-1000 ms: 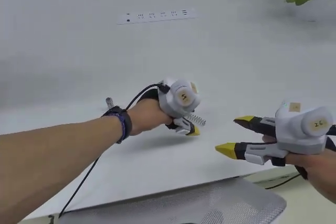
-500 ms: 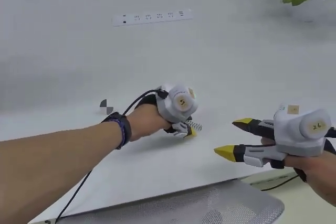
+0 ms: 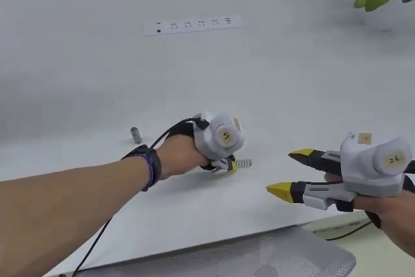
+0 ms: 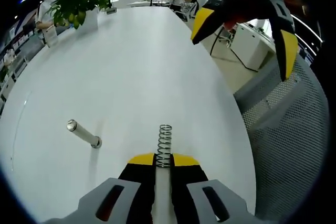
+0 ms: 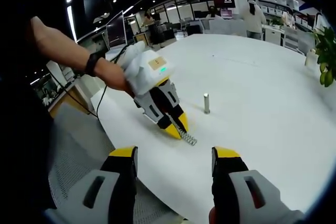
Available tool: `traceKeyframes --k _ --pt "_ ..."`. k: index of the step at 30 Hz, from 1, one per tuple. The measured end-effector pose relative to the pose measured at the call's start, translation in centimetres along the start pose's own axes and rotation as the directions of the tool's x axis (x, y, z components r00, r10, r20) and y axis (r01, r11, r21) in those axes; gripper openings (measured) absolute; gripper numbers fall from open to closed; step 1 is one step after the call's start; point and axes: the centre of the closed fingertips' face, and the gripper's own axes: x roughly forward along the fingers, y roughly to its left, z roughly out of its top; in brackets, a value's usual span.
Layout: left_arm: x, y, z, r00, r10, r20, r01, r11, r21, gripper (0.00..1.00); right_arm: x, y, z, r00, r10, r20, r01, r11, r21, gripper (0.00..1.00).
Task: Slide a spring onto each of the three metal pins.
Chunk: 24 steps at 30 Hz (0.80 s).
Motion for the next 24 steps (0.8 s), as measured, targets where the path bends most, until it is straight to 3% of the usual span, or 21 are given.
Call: traceKeyframes --k 2,11,24 --pt "-0.2 0.0 -0.2 1.0000 0.000 -0.006 0.000 0.999 -0.041 0.03 0.0 0.0 0.1 1.0000 0.001 0.001 -0.001 1.000 -0.003 0.55" --pt "-1.0 0.1 -1.4 0.9998 0.020 0.001 -0.020 0.995 -0.098 0.02 0.1 0.2 0.1 1.0000 0.006 0.002 -0.006 1.000 -0.007 0.55" --pt "-4.0 -0.1 -1.7 0.9971 0.054 0.055 -0.047 0.992 -0.119 0.02 0.6 0.6 0.6 0.9996 0.023 0.015 -0.023 1.000 -0.007 0.53"
